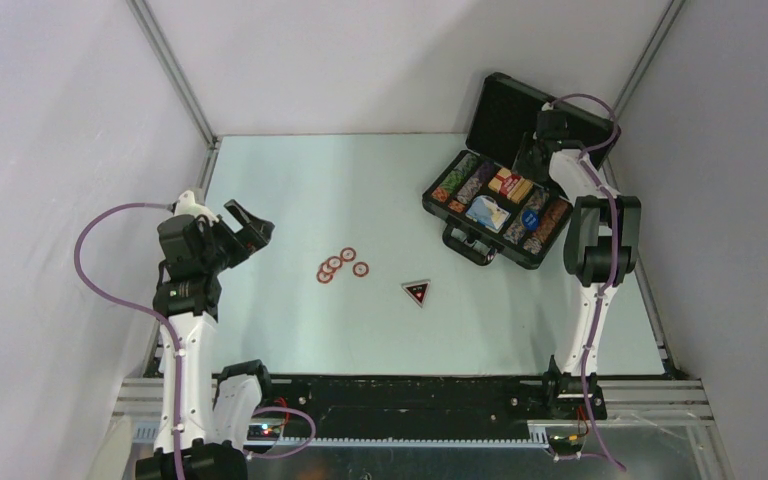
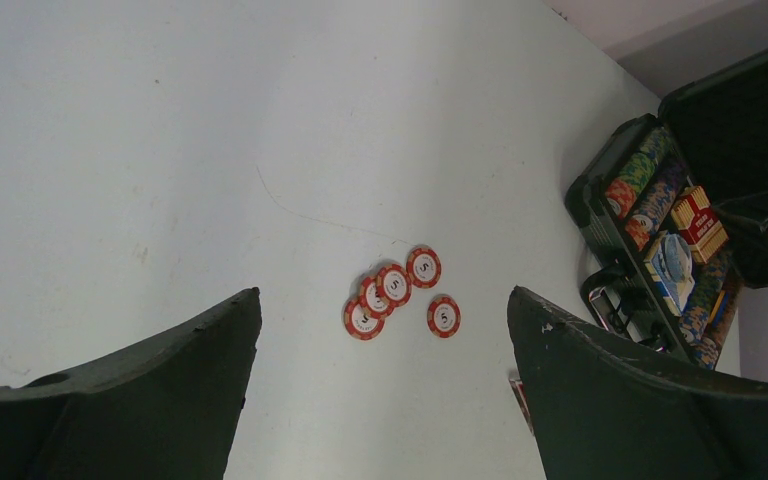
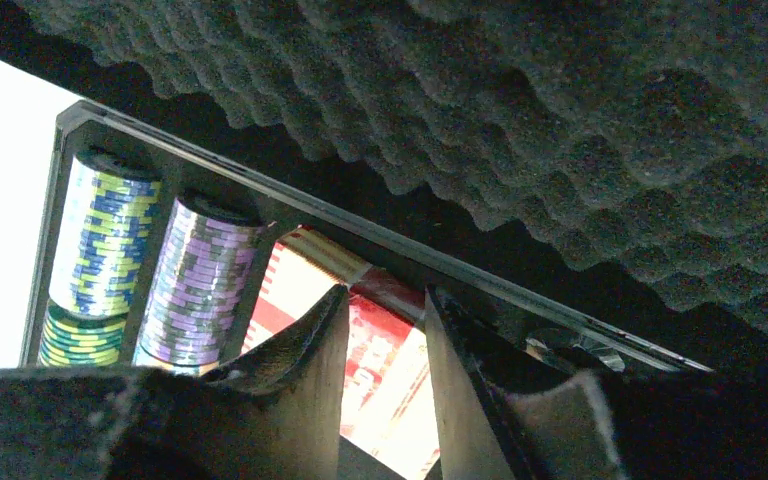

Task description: Pack up texas hold em set

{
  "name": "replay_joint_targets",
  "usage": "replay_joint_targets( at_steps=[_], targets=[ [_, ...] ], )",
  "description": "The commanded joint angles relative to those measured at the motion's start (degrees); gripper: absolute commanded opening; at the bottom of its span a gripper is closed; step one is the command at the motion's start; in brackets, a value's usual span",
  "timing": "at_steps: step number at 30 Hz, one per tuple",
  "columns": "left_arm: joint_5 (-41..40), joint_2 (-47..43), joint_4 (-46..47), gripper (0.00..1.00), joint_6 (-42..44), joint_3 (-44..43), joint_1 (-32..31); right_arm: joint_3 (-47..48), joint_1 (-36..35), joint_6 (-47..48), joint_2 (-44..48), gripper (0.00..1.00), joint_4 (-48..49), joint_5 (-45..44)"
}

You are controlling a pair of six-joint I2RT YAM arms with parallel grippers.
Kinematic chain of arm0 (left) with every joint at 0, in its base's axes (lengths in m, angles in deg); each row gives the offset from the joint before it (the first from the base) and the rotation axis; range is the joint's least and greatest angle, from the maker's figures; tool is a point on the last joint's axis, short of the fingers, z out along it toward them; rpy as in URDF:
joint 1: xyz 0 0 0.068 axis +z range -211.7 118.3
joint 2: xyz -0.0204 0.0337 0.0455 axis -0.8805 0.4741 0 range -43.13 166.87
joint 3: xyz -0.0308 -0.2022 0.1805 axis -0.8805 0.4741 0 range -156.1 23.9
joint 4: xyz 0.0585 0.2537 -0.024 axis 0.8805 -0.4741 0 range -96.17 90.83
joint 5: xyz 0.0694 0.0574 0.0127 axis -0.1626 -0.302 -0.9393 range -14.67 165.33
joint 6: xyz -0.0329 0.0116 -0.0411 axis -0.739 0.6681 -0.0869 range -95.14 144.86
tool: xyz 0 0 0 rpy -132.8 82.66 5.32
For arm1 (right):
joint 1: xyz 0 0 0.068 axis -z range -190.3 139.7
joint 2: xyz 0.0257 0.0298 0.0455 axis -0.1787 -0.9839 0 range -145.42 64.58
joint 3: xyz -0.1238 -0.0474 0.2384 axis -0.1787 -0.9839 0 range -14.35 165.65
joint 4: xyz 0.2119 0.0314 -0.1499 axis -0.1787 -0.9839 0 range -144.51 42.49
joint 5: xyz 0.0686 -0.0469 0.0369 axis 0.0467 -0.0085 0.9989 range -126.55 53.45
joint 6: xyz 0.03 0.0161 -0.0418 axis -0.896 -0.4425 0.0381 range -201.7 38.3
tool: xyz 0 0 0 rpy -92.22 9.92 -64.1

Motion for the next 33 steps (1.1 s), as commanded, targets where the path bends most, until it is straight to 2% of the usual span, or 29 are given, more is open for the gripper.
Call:
replay_joint_targets(
  at_steps=[1,8,17,22,27,33],
  targets=[
    [1.00,-0.37,1.90,0.97,-0.36,0.80,0.60,2.02,-0.52,2.40,-1.97,0.38,-5.86,5.01],
    [0.99,-0.35,1.92,0.97,-0.35,0.84,0.59,0.60,-0.54,3.34,-0.97,0.37,-5.47,2.82],
    [0.99,-0.28,1.89,0.97,-0.43,0.80,0.57,-7.23,-0.41,1.90,8.11,0.47,4.28,-8.22],
    [1.03,-0.19,1.88,0.97,-0.42,0.87,0.64,-9.39,-0.28,0.67,11.02,0.51,5.04,-11.68],
    [1.31,-0.05,1.97,0.97,-0.47,0.82,0.66,-11.67,-0.06,-2.50,12.50,0.50,3.93,-10.88],
    [1.35,0.05,1.98,0.97,-0.52,0.82,0.70,-15.69,-0.01,-6.07,13.62,0.42,5.00,-7.08]
  ],
)
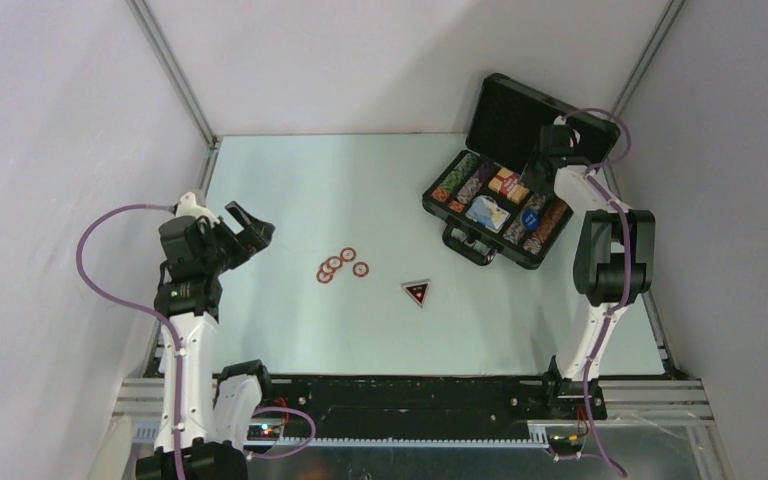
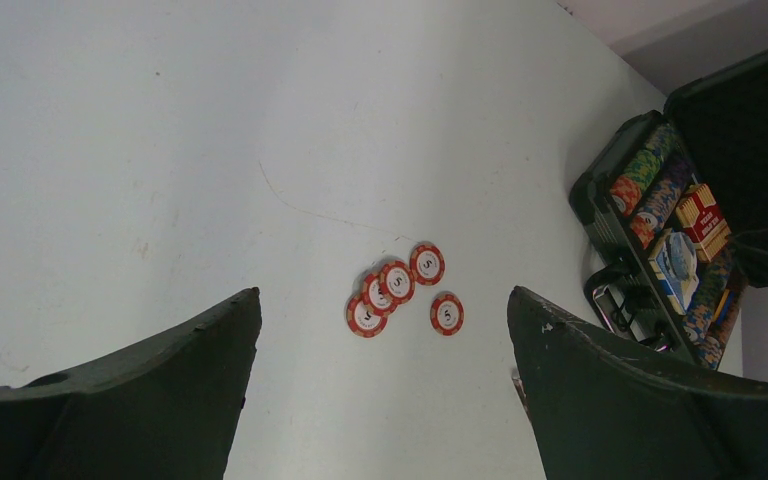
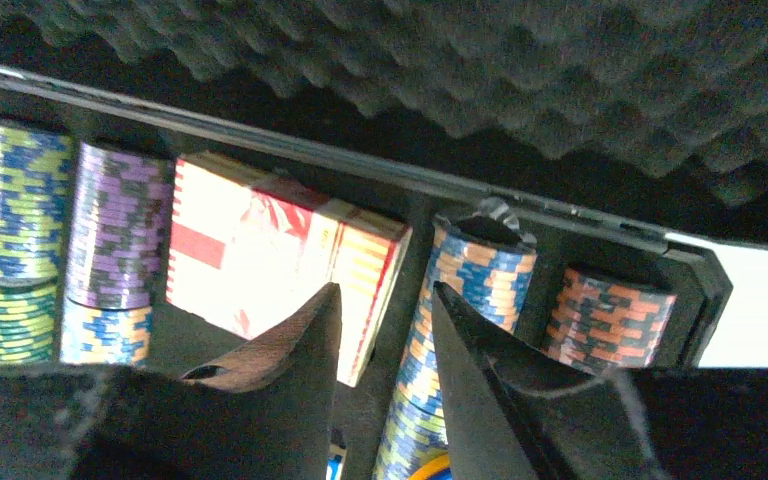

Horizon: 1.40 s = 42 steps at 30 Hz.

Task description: Pack up texas hold em set

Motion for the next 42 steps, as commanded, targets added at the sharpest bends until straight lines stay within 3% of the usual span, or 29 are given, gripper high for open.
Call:
replay_joint_targets(
  at_steps=[1,17,25,33,42],
  targets=[
    [1.33,0.00,1.61,0.97,-0.51,-0.09,0.57,-1.81,0.14,-3.65,2.78,0.42,1.04,2.45],
    [1.31,-0.28,1.67,0.97,-0.47,0.11,0.61,-0.68,-0.26,-5.10,-2.75,0.24,3.76,13.16],
    [1.26,-0.37,1.74,0.97,-0.40,0.11,0.63,3.68,-1.92,-3.26,-5.59,0.24,-0.89,13.08],
    [1.37,-0.35,1.70,0.97,-0.49,0.08,0.61,0.74,-1.59,-0.20,0.47,0.33,-2.11,5.42],
    [1.29,-0.45,1.69,0.97,-0.41,0.14,0.67,1.70,-1.53,2.00,5.05,0.31,-0.87,2.08]
  ],
)
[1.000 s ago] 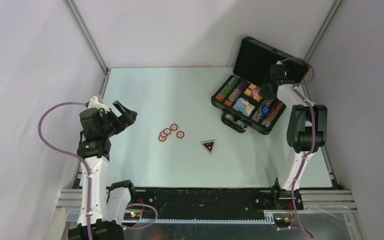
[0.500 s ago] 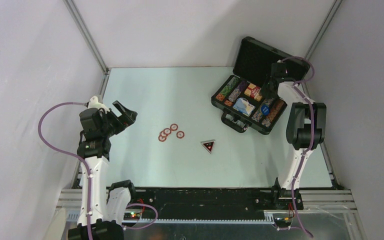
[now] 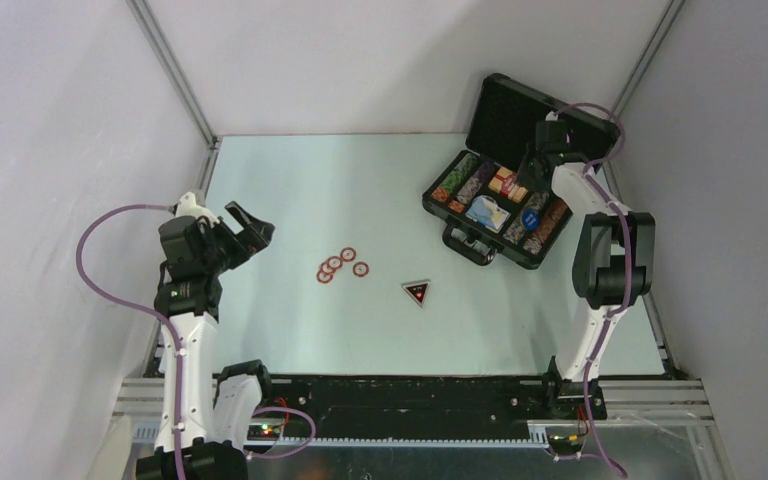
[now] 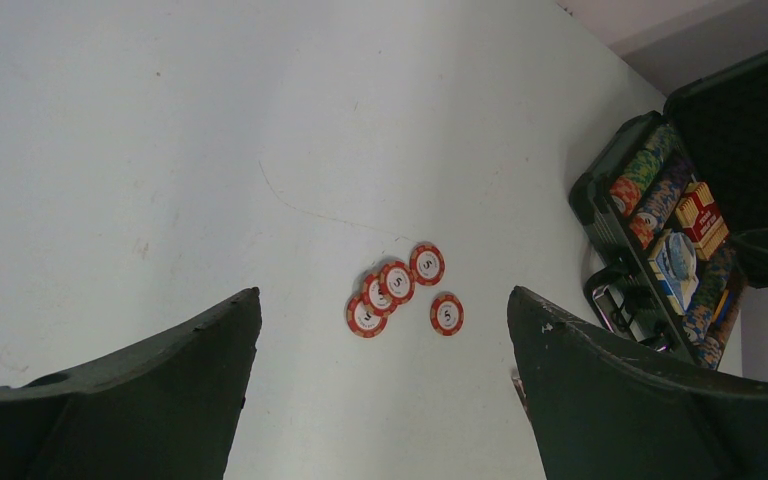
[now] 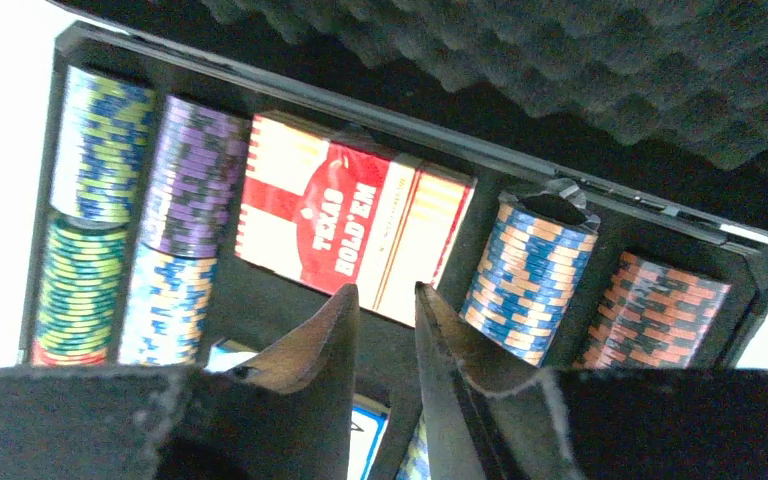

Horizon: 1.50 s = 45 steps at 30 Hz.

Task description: Pack up texas hold em set

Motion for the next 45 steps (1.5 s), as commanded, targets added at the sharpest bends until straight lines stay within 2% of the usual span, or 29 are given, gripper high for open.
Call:
replay_joint_targets(
  at_steps=[1,9,15,25,37,45],
  targets=[
    [1.19,-0.45,1.69,0.97,-0.36,0.11,0.62,2.11,-0.24,1.66,4.40,0.31,1.77,-1.99],
    [1.25,-0.41,1.72,0.97,-0.44,0.09,0.63,9.82,-0.76,2.01,-2.13,0.22,-2.51,0.74],
    [1.37,-0.36,1.69,0.97,-0.43,0.13,0.57,5.50,-1.09,1.09,-4.01,0.20,-0.84,2.40],
    [1.48,-0.11,1.70,0.97,-0.55,0.08,0.66,4.71,-1.21,1.81,-8.65,0.20,-2.74,2.67],
    [1.57,-0.16,1.78,0.97,-0.50,0.15,0.59,8.10,-0.61,2.37,-6.03,0.21,-2.57,0.69],
    [1.53,-0.28,1.82,0.97,-0.57,0.22,0.71,15.21,0.08,-3.67,-8.19,0.23,-2.08,-4.05]
  ],
)
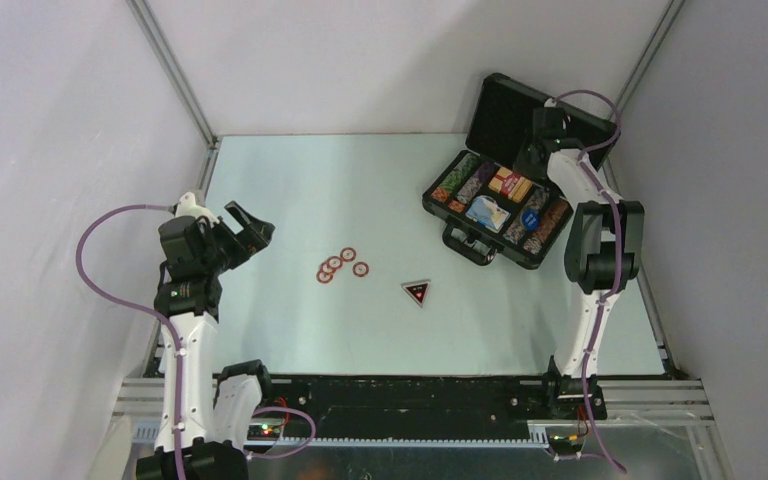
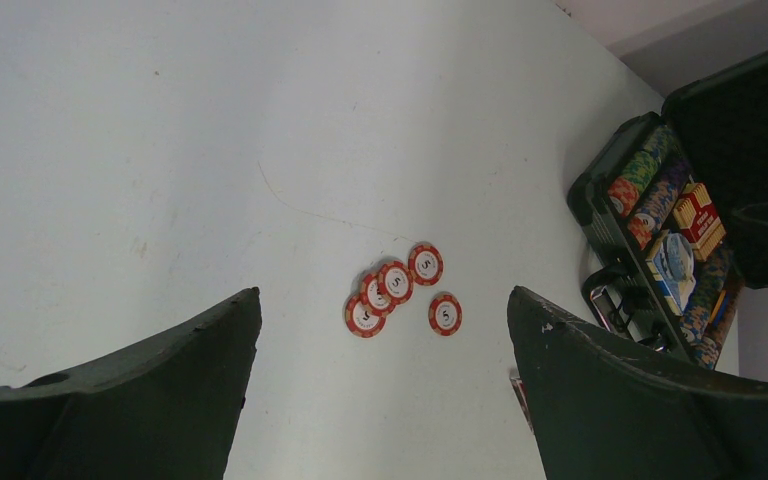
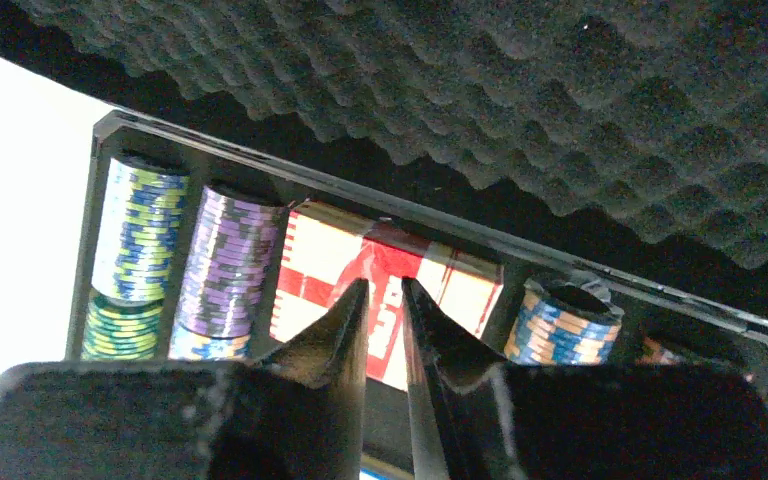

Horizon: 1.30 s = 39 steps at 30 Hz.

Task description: Pack up texas hold em set

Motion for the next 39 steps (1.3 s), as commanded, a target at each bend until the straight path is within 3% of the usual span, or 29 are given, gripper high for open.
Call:
replay_joint_targets(
  at_steps=[1,9,19,39],
  targets=[
    [1.45,-0.30,1.84,0.97,-0.19,0.21,0.65,6.75,0.51,-4.27,-2.40,0.24,-0.12,-3.91],
    [1.48,-0.36,1.82,0.97,-0.16,0.17,0.65,13.53,0.53,-7.41,-9.77,0.24,-4.68,-3.87],
    [1.48,-0.36,1.83,0.97,-0.16,0.25,0.81,12.51,0.44,-5.85,-11.20,0.24,-6.46,-5.52],
    [1.58,-0.10,1.83,0.97,-0.22,0.26,0.84,15.04,0.62,0.93,-15.03,0.24,-19.94,5.97]
  ],
)
